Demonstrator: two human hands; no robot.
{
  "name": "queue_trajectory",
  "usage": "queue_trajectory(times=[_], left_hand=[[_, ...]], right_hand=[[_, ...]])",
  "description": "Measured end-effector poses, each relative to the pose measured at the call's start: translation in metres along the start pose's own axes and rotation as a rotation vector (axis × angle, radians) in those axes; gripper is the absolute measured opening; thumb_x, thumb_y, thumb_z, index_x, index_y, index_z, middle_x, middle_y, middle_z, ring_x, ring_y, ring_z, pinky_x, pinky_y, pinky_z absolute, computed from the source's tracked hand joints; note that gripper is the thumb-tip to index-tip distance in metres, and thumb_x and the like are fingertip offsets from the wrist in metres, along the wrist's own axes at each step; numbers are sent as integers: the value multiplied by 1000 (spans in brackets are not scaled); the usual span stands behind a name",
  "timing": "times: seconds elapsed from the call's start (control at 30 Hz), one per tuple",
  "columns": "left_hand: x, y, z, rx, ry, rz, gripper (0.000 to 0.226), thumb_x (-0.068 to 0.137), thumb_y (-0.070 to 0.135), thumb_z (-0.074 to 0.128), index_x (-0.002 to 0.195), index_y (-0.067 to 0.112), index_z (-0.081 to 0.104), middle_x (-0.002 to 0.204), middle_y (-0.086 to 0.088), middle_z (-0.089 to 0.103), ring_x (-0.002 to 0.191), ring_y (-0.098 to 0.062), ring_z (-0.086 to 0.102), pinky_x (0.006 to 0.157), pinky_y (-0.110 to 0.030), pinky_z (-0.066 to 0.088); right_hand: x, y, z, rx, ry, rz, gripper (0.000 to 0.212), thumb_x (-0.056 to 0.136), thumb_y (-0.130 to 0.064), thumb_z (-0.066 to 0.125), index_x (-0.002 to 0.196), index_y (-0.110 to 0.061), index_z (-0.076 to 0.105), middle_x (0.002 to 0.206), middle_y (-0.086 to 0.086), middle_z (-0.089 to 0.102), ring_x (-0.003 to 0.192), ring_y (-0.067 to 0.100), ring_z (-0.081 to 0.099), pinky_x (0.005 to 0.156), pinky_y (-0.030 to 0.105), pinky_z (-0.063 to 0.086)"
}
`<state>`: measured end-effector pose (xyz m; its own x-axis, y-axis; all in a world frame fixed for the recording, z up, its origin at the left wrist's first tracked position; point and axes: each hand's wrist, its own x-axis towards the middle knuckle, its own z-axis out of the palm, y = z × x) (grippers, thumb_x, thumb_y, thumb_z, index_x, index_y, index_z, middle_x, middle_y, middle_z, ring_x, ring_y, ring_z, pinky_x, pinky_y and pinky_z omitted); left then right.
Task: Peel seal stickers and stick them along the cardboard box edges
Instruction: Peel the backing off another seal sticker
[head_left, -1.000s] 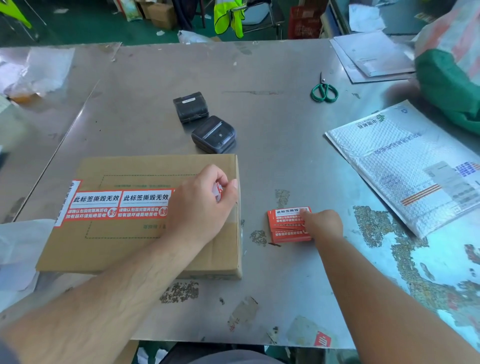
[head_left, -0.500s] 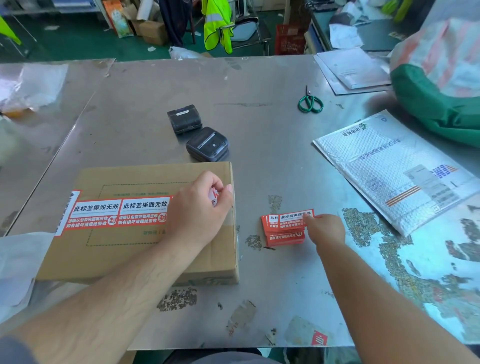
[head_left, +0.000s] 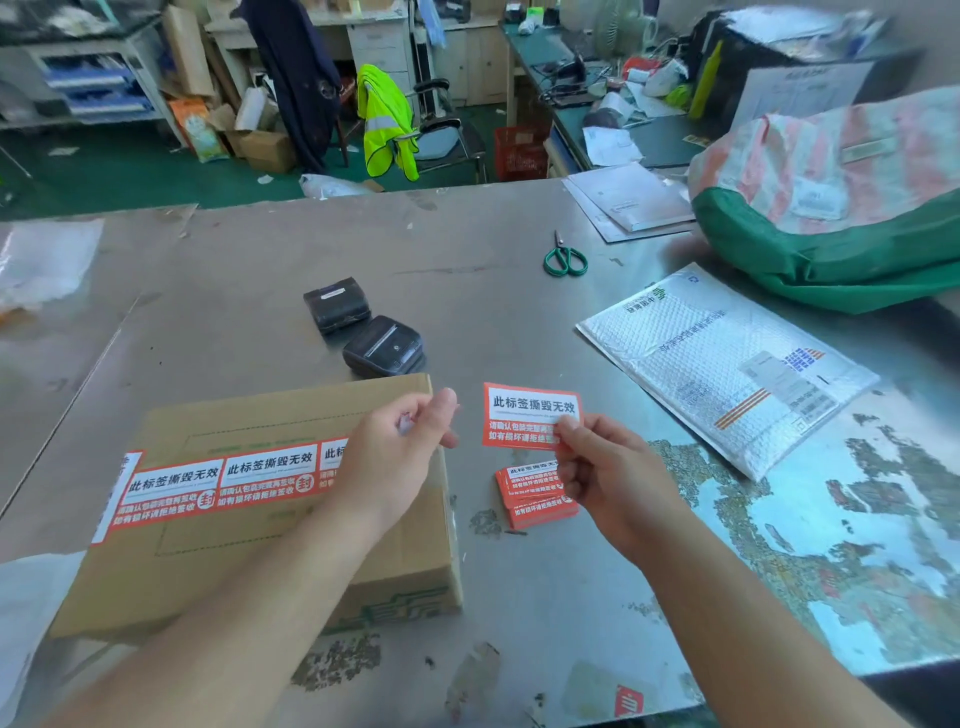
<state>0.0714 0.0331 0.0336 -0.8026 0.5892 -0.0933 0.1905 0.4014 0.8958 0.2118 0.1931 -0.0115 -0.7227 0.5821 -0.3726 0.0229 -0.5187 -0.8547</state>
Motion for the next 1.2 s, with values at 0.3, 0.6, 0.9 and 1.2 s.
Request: queue_trajectory(times=[0.3, 0.6, 0.9, 1.2], left_hand=[[-1, 15, 15, 56, 21, -46, 18, 84, 34, 74, 74, 21, 66, 58, 17, 65, 50, 4, 54, 54, -19, 37], [-5, 15, 15, 150, 66, -54, 22, 83, 36, 74, 71, 20, 66, 63, 9, 68, 57, -6, 58, 55, -25, 39], [-10, 7, 11, -159, -94, -136, 36, 93, 37, 62, 92, 1, 65, 45, 16, 53, 36, 1, 44, 52, -30, 28], [-15, 1, 5, -259, -107, -143, 37, 78, 48, 68, 78, 12, 68, 50, 9, 49, 40, -6, 30, 51, -30, 20]], right_hand=[[-18, -5, 13, -297, 103, -92, 23, 96, -27, 64, 85, -7, 69, 64, -1, 68, 53, 13, 59, 53, 22, 42], [-20, -1, 22, -589, 328, -276, 21, 90, -33, 71, 77, -18, 67, 69, 7, 70, 59, 21, 65, 52, 22, 43], [-22, 1, 25, -484, 293, -177, 28, 97, -31, 61, 81, -9, 67, 63, -1, 67, 49, 9, 62, 44, 15, 41], [-24, 8, 28, -636, 296, -185, 17, 93, -34, 64, 83, -21, 66, 72, -3, 72, 63, 12, 68, 51, 17, 43]])
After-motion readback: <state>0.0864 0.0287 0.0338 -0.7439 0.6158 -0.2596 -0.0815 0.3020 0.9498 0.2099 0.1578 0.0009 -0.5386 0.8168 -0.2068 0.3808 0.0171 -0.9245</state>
